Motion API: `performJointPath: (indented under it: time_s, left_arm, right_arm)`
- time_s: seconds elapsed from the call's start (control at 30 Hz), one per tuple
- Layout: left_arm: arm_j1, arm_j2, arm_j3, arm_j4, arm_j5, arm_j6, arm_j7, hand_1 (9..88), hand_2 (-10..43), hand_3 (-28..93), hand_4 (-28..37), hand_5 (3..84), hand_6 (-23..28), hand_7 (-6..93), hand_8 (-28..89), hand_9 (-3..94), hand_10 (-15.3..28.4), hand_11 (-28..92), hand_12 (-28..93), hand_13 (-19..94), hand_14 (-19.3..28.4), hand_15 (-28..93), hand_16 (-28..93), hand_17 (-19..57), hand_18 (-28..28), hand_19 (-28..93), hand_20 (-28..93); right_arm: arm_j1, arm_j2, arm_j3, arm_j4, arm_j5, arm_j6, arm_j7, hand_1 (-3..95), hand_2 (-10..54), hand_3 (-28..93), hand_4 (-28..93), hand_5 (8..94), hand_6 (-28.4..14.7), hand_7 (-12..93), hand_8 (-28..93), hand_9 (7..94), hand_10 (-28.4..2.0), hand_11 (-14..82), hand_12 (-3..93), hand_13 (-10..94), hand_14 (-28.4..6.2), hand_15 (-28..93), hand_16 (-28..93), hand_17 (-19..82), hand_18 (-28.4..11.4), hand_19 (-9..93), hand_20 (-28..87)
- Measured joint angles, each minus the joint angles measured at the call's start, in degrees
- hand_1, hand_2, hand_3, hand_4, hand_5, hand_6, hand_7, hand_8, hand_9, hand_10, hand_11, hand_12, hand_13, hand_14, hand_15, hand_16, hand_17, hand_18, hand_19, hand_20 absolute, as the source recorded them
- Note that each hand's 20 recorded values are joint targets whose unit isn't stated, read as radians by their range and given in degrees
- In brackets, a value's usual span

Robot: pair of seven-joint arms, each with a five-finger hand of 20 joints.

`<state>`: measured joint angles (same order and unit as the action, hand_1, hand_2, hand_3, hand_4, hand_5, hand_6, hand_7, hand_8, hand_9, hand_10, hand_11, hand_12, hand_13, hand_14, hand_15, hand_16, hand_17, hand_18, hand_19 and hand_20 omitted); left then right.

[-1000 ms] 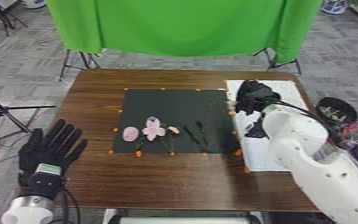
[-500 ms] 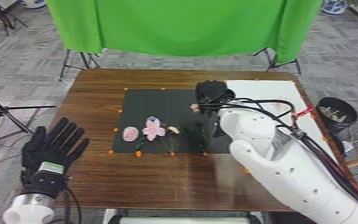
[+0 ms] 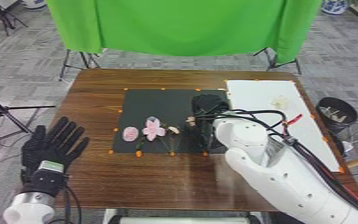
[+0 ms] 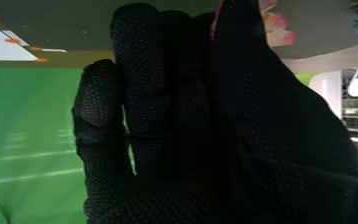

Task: Arrange flowers

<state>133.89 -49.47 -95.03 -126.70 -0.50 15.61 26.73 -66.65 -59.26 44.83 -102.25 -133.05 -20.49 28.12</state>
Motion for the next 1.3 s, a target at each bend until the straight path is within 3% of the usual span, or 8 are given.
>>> performJointPath:
  time_s: [0.2,0.43,0.7,0.8,0.9,1.03,1.17,1.3]
  left_arm:
    - [-0.1,-0.1,-0.07,0.04,0.19,0.01,-0.31,34.2,3.6,72,-27.1,41.3,9.3,15.2,-9,34.7,15.8,20,11,24,15.8,39,-7,-7.6,16.0,41,9]
    - [0.0,-0.14,-0.09,0.03,0.2,0.7,-0.05,35.7,-1.1,70,-24.0,38.2,9.2,16.9,-10,32.4,15.5,21,12,21,15.0,39,-7,-7.8,15.2,40,9]
    - [0.1,-0.14,-0.06,0.01,0.05,0.82,0.27,32.5,2.3,70,-25.1,38.6,9.6,16.1,-10,32.4,15.8,21,12,21,15.3,38,-7,-8.0,15.3,40,9]
    - [0.0,-0.05,0.13,0.0,-0.41,0.76,0.87,30.2,5.4,71,-26.9,39.2,9.7,15.3,-9,32.7,16.0,21,11,21,15.7,38,-7,-7.9,15.3,39,9]
    - [0.0,0.46,0.36,-0.02,-0.59,0.22,1.41,29.6,6.5,71,-27.8,39.8,9.7,14.9,-9,33.0,16.0,20,11,21,15.8,38,-7,-7.8,15.3,39,8]
    - [-1.1,1.34,1.38,0.02,-0.37,-0.11,1.79,29.2,7.4,72,-28.1,40.2,9.7,14.5,-9,33.3,16.2,20,11,21,15.9,37,-7,-7.7,15.2,39,8]
    - [-2.3,1.69,1.96,0.03,0.46,-0.54,1.66,28.8,7.9,72,-28.2,40.3,9.8,14.3,-9,33.4,16.2,20,11,21,15.9,36,-7,-7.7,15.1,39,8]
    - [-2.7,1.76,1.96,-0.01,0.98,-0.79,1.65,28.8,8.4,72,-28.3,40.3,9.7,14.4,-9,33.6,16.1,20,11,22,16.0,36,-7,-7.7,15.1,39,8]
  right_arm:
    - [-0.8,-0.2,1.1,-0.3,0.9,-1.5,0.5,53.9,-9.5,69,-28,67.5,-0.8,22,-2,75.7,-10.6,12.0,24.8,71,-8.0,37,33,35,-21.1,80,32]
    - [-1.9,-0.3,2.6,-1.6,1.6,-4.7,1.0,49.4,-9.5,74,-28,61.4,-1.7,17,-13,68.3,-12.8,13.8,15.5,69,-9.5,34,28,35,-20.6,79,29]
    - [-3.6,-0.1,6.3,-4.8,6.2,-6.5,3.4,45.8,-9.5,75,-28,52.3,-4.6,13,-11,59.8,-15.3,10.8,14.1,65,-12.4,34,19,34,-20.9,76,24]
    - [-4.7,0.3,9.9,-8.7,9.9,-8.7,6.9,44.7,-9.5,75,-28,48.4,-5.7,12,-10,53.7,-16.9,9.4,13.8,58,-14.7,33,18,32,-21.1,73,21]
    - [-4.2,1.2,12.5,-10.3,10.8,-8.9,9.5,38.7,-7.7,76,-28,41.0,-8.0,12,-10,40.5,-20.2,8.5,12.4,41,-18.0,29,11,31,-20.2,66,13]
    - [-1.5,2.7,15.2,-5.4,11.4,-3.2,10.3,33.7,-6.4,76,-28,38.4,-8.0,11,-10,35.5,-20.2,8.3,10.9,31,-19.3,24,7,26,-21.5,53,6]
    - [2.6,5.5,16.0,3.8,17.0,7.0,10.9,31.8,-4.6,77,-28,37.8,-7.2,12,-10,32.3,-19.4,8.1,10.2,24,-19.6,21,6,18,-19.4,51,7]
    - [6.0,9.0,16.1,10.1,19.2,5.8,11.9,30.9,-1.2,78,-28,38.6,-6.3,13,-11,30.8,-18.3,8.4,9.6,22,-19.0,21,6,17,-18.7,51,8]
